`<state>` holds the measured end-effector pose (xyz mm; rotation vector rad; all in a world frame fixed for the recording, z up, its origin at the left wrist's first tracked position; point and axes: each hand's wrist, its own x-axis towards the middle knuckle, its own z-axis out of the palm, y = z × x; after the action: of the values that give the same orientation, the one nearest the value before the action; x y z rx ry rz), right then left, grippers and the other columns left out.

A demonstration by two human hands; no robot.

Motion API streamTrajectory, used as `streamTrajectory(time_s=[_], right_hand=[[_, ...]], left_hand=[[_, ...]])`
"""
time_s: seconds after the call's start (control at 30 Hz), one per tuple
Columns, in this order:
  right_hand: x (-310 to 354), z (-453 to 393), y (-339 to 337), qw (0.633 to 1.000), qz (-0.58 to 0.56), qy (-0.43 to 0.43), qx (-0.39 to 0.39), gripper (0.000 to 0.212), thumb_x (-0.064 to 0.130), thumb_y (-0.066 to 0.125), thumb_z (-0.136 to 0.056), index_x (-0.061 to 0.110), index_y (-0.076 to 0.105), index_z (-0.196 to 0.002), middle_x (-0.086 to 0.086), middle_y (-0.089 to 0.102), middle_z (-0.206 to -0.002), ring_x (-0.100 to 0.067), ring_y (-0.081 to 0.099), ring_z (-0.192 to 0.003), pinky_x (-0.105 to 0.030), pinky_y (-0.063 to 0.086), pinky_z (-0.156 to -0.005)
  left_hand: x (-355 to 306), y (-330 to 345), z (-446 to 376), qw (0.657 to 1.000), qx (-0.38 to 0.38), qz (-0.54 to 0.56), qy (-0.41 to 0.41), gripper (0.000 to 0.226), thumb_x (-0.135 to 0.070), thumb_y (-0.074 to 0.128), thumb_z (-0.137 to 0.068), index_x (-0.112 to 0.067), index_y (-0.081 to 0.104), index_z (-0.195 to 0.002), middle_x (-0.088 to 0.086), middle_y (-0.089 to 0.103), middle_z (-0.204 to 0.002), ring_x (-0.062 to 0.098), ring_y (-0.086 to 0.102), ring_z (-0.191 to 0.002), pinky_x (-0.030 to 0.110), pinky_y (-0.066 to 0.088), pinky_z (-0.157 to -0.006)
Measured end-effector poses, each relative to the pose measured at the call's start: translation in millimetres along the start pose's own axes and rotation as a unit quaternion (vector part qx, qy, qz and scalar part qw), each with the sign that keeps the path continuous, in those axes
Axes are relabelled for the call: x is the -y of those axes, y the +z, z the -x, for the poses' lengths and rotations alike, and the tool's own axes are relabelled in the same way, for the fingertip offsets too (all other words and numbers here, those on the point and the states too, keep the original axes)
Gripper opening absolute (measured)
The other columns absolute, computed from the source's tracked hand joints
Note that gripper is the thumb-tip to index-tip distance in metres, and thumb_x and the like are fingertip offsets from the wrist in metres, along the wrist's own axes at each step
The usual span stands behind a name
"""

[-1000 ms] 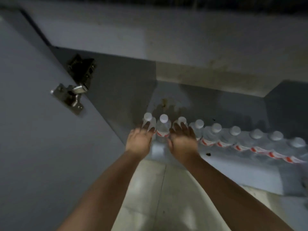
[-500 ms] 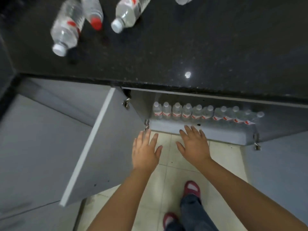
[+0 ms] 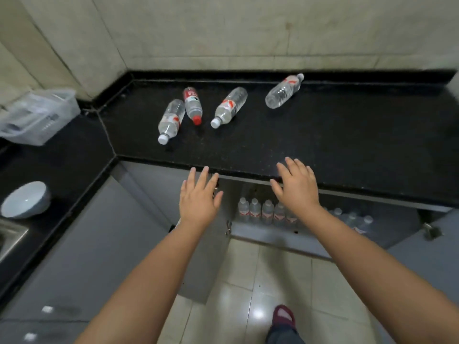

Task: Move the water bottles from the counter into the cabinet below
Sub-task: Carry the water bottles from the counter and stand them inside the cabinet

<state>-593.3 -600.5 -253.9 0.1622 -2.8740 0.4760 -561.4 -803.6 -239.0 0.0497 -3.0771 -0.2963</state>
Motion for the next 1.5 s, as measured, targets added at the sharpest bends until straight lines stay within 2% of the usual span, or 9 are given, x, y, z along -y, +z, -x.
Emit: streamTrajectory(time_s=[0.23,0.5,0.77,1.0,1.13,1.23,1.3,1.4,1.5], right_hand=[[-34.1,-105.2,-26.0,0.999,0.032,0.04,0.0,0.052,0.03,0.054,-0.092,0.006,0.045,-0.137,-0.016,0.04,-0.148,-0.032,0.03,-0.141,-0.047,0.024,-0.116],[-74.4,-295.3,31.2,0.99,0.046,0.06,0.117,0.057,0.04,0.048,-0.094,0.013,0.036,-0.142,-0.011,0.032,-0.153,-0.032,0.024,-0.143,-0.047,0.026,-0.117],[-91.8,-409.0,98.4,0.975,0.027,0.065,0.211,0.063,0.053,0.043,-0.092,0.029,0.023,-0.147,-0.001,-0.001,-0.161,-0.033,-0.014,-0.146,-0.055,0.001,-0.118],[-97.6,-381.4,106.3,0.983,-0.059,0.005,0.172,0.065,0.049,0.057,-0.083,0.012,0.047,-0.135,-0.013,0.023,-0.156,-0.042,-0.003,-0.145,-0.055,0.007,-0.119],[-78.1,-332.2,92.7,0.967,-0.029,-0.047,0.247,0.059,0.048,0.036,-0.094,0.014,0.038,-0.142,-0.012,0.019,-0.158,-0.043,0.0,-0.145,-0.054,0.009,-0.12],[-60.1,-300.0,79.2,0.966,-0.012,-0.119,0.229,0.065,0.051,0.014,-0.095,0.015,0.051,-0.134,-0.014,0.048,-0.144,-0.046,0.041,-0.129,-0.058,0.038,-0.103],[-57.1,-299.6,67.8,0.97,-0.045,-0.091,0.219,0.044,0.03,0.033,-0.096,0.012,0.057,-0.128,-0.015,0.062,-0.128,-0.04,0.055,-0.113,-0.049,0.046,-0.094],[-64.9,-333.6,65.0,0.976,-0.029,-0.062,0.206,0.042,0.011,0.045,-0.089,0.014,0.056,-0.129,-0.011,0.052,-0.14,-0.033,0.042,-0.129,-0.042,0.035,-0.107],[-80.9,-379.9,76.7,0.964,-0.009,0.043,0.261,0.043,0.017,0.043,-0.096,0.018,0.044,-0.138,-0.007,0.032,-0.154,-0.029,0.023,-0.142,-0.042,0.022,-0.117]], left_hand=[[-4.6,-14.5,-99.7,1.0,-0.021,-0.002,-0.024,0.052,-0.037,0.04,-0.097,-0.023,0.028,-0.146,0.0,0.018,-0.159,0.025,0.004,-0.149,0.041,0.015,-0.12],[-11.9,22.9,-262.5,0.996,0.053,0.026,-0.066,0.06,-0.036,0.042,-0.097,-0.021,0.017,-0.149,0.001,0.014,-0.16,0.025,0.006,-0.148,0.04,0.023,-0.118],[-9.2,63.6,-350.8,0.995,0.084,0.015,-0.055,0.066,-0.037,0.046,-0.095,-0.021,0.013,-0.149,0.003,0.008,-0.16,0.024,0.005,-0.149,0.036,0.019,-0.12],[-8.0,72.1,-369.3,0.995,0.065,0.043,-0.063,0.062,-0.025,0.052,-0.094,-0.017,0.022,-0.148,0.007,0.015,-0.158,0.024,0.019,-0.145,0.036,0.034,-0.112],[-13.7,70.8,-360.9,0.994,0.057,0.055,-0.071,0.059,-0.022,0.054,-0.093,-0.016,0.027,-0.145,0.008,0.02,-0.155,0.025,0.026,-0.141,0.037,0.04,-0.107],[-8.9,67.6,-345.8,0.994,0.051,0.079,-0.061,0.054,-0.019,0.058,-0.089,-0.013,0.039,-0.139,0.01,0.032,-0.148,0.029,0.042,-0.128,0.042,0.047,-0.091],[1.1,64.4,-333.9,0.994,0.049,0.088,-0.032,0.05,-0.017,0.063,-0.085,-0.009,0.047,-0.132,0.013,0.042,-0.139,0.033,0.05,-0.117,0.042,0.049,-0.081],[19.5,60.0,-319.3,0.993,0.056,0.107,0.014,0.057,-0.011,0.067,-0.082,-0.009,0.045,-0.135,0.012,0.041,-0.143,0.031,0.049,-0.124,0.04,0.048,-0.09],[28.9,57.1,-308.4,0.987,0.094,0.126,-0.028,0.075,-0.015,0.065,-0.085,-0.013,0.023,-0.147,0.009,0.021,-0.157,0.025,0.029,-0.142,0.036,0.032,-0.112]])
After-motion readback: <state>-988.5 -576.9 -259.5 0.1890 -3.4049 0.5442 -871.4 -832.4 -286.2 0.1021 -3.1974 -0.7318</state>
